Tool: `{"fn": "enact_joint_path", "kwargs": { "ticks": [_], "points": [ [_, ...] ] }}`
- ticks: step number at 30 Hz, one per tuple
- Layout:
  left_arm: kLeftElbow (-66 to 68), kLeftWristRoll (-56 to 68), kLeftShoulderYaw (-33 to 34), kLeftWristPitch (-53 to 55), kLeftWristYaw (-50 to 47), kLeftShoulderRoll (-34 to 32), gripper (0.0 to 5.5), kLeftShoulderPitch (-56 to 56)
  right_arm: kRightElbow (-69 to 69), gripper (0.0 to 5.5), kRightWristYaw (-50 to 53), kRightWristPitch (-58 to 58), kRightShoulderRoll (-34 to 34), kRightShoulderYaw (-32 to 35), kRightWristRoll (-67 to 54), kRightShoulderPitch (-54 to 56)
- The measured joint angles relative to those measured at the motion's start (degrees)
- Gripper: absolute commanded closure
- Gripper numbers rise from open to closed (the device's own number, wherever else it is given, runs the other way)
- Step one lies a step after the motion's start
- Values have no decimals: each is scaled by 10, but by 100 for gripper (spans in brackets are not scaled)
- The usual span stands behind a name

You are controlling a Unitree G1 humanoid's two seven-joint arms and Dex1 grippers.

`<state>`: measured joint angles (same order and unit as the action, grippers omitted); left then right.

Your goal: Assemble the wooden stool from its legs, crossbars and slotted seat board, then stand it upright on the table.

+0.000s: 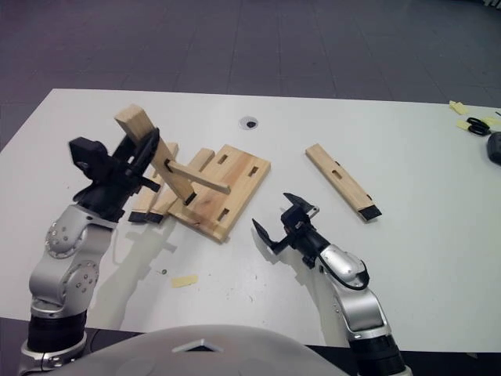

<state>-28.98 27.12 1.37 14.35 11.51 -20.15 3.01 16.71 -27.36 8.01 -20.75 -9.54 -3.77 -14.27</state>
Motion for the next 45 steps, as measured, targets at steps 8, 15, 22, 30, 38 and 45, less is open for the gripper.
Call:
{"fn": "enact_joint_path", "kwargs": {
  "ticks": [8, 15, 22, 30, 38, 45],
  "points": [
    [-13, 23, 28, 65, -25, 16, 446, -30, -3, 10, -3, -1, -1, -1, 1, 2],
    [-21, -6, 19, 4, -10, 19, 446, 36, -4, 10, 0, -2, -2, 0, 3, 7],
    [-22, -22, 9, -46, -2, 16, 445, 87, -7, 10, 0, -11, -3, 6, 3, 6],
    [-35, -4, 1, 6, -8, -22, 445, 49, -17, 10, 1, -12, -3, 5, 3, 7],
    [-12, 42, -35, 58, 58, -77, 443, -15, -22, 10, 1, -13, -3, 9, 3, 32],
    [38, 39, -57, 11, 60, -34, 442, -24, -21, 10, 0, -12, -5, 16, 3, 44]
  ]
}}
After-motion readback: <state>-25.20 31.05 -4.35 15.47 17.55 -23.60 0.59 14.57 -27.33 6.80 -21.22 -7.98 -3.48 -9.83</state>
